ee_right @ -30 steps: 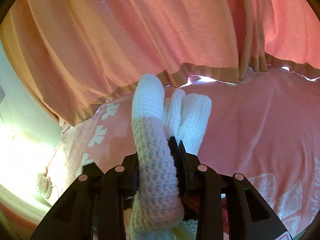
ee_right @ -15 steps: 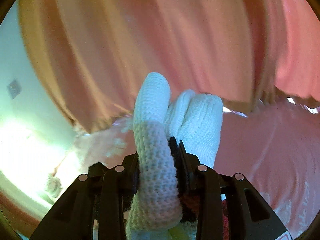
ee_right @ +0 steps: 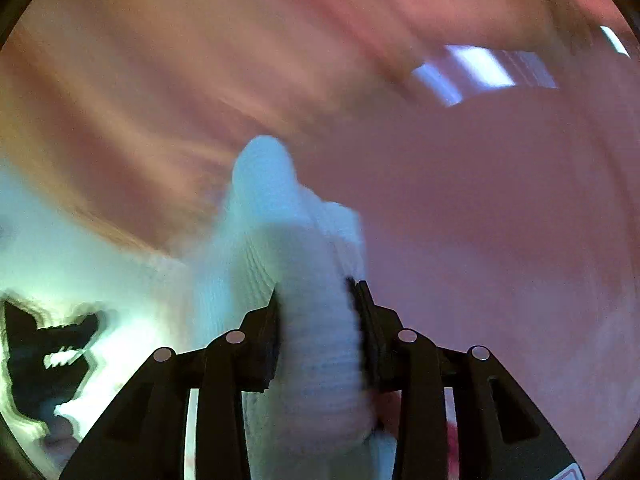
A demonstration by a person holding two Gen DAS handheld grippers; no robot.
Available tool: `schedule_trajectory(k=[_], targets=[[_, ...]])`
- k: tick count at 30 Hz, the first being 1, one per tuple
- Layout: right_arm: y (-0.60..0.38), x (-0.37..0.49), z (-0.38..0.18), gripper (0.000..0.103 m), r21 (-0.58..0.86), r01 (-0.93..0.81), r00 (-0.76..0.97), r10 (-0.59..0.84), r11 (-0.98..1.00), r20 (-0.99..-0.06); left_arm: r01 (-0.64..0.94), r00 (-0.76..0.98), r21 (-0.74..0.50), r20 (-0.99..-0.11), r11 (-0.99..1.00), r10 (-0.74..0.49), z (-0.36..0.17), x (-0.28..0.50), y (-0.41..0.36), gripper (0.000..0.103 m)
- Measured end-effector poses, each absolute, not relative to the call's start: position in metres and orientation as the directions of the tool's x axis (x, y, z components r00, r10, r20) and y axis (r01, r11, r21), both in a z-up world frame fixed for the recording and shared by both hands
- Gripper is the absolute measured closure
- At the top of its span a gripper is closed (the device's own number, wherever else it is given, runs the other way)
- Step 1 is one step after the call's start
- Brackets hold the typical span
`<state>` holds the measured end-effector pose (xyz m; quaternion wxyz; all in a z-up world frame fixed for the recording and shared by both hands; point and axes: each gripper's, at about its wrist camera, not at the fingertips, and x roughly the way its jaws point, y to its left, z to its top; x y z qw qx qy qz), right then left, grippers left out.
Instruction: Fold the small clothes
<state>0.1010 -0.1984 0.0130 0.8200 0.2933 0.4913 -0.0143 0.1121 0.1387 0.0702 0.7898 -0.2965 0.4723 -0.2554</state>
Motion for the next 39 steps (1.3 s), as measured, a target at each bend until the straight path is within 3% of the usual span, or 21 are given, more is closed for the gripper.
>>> schedule_trajectory(k=[1, 2, 3, 6, 9, 13, 14, 15, 17, 18, 20, 23, 26, 28, 30, 33, 35, 37, 38, 39], targets=[[-0.207, 0.096, -0.002, 0.074, 0.459, 0.311, 0.513, 0.260, 0.832, -0.818, 0.087, 0.402, -0.720, -0.607, 0.689, -0.686, 0.055, 0.112, 0.140, 0.075], [-0.215, 0.088, -0.003, 0.060, 0.479, 0.287, 0.555, 0.264, 0.830, -0.789, 0.065, 0.383, -0.733, -0.609, 0.677, -0.695, 0.037, 0.114, 0.133, 0.059], [-0.220, 0.086, 0.003, 0.055, 0.432, 0.279, 0.555, 0.223, 0.858, -0.802, 0.053, 0.374, -0.732, -0.616, 0.680, -0.693, 0.023, 0.112, 0.130, 0.046], [-0.215, 0.094, 0.026, 0.053, 0.400, 0.191, 0.558, 0.236, 0.896, -0.796, 0.039, 0.346, -0.735, -0.626, 0.677, -0.699, 0.004, 0.111, 0.114, 0.041], [-0.204, 0.109, 0.038, 0.041, 0.414, 0.098, 0.537, 0.302, 0.905, -0.788, 0.066, 0.330, -0.713, -0.645, 0.698, -0.689, -0.004, 0.119, 0.089, 0.026], [-0.188, 0.129, 0.011, 0.038, 0.399, 0.055, 0.414, 0.343, 0.915, -0.843, 0.059, 0.301, -0.697, -0.670, 0.715, -0.678, -0.020, 0.126, 0.077, 0.024], [-0.187, 0.129, 0.006, 0.042, 0.401, 0.054, 0.401, 0.348, 0.914, -0.848, 0.061, 0.297, -0.694, -0.674, 0.718, -0.676, -0.022, 0.131, 0.075, 0.029], [-0.187, 0.133, -0.006, 0.052, 0.440, 0.056, 0.382, 0.388, 0.896, -0.839, 0.068, 0.290, -0.679, -0.687, 0.731, -0.666, -0.022, 0.134, 0.075, 0.047], [-0.189, 0.136, -0.015, 0.070, 0.516, 0.082, 0.386, 0.450, 0.853, -0.805, 0.100, 0.286, -0.655, -0.702, 0.749, -0.652, -0.025, 0.142, 0.075, 0.073], [-0.189, 0.137, -0.012, 0.071, 0.529, 0.080, 0.402, 0.458, 0.845, -0.793, 0.128, 0.303, -0.645, -0.698, 0.753, -0.649, -0.020, 0.146, 0.077, 0.082], [-0.183, 0.138, 0.000, 0.074, 0.584, 0.068, 0.448, 0.498, 0.809, -0.743, 0.184, 0.354, -0.624, -0.679, 0.760, -0.643, 0.001, 0.156, 0.076, 0.094], [-0.167, 0.135, 0.028, 0.075, 0.679, -0.002, 0.531, 0.576, 0.734, -0.621, 0.255, 0.425, -0.583, -0.649, 0.772, -0.631, 0.031, 0.166, 0.076, 0.103], [-0.152, 0.135, 0.027, 0.075, 0.612, -0.014, 0.524, 0.527, 0.791, -0.669, 0.228, 0.387, -0.575, -0.687, 0.786, -0.615, 0.028, 0.174, 0.081, 0.103], [-0.148, 0.127, 0.016, 0.070, 0.456, -0.016, 0.493, 0.404, 0.890, -0.770, 0.153, 0.353, -0.603, -0.707, 0.783, -0.613, 0.013, 0.170, 0.094, 0.083], [-0.159, 0.121, 0.008, 0.061, 0.422, 0.012, 0.459, 0.370, 0.907, -0.808, 0.046, 0.363, -0.636, -0.708, 0.770, -0.606, -0.003, 0.163, 0.113, 0.025], [-0.172, 0.125, 0.011, 0.050, 0.439, 0.026, 0.457, 0.380, 0.898, -0.804, -0.015, 0.328, -0.654, -0.717, 0.756, -0.615, -0.025, 0.155, 0.121, 0.022], [-0.174, 0.127, 0.006, 0.036, 0.433, 0.012, 0.428, 0.386, 0.901, -0.817, -0.046, 0.287, -0.698, -0.694, 0.714, -0.660, -0.043, 0.155, 0.119, 0.015], [-0.167, 0.134, -0.006, 0.035, 0.467, 0.000, 0.381, 0.432, 0.884, -0.817, -0.050, 0.231, -0.735, -0.667, 0.676, -0.708, -0.060, 0.161, 0.107, 0.015], [-0.164, 0.137, -0.012, 0.042, 0.485, 0.006, 0.370, 0.449, 0.874, -0.814, -0.047, 0.218, -0.738, -0.666, 0.674, -0.714, -0.066, 0.164, 0.102, 0.020], [-0.165, 0.136, -0.019, 0.050, 0.518, 0.017, 0.375, 0.475, 0.855, -0.797, -0.037, 0.211, -0.720, -0.684, 0.693, -0.699, -0.070, 0.168, 0.095, 0.034]])
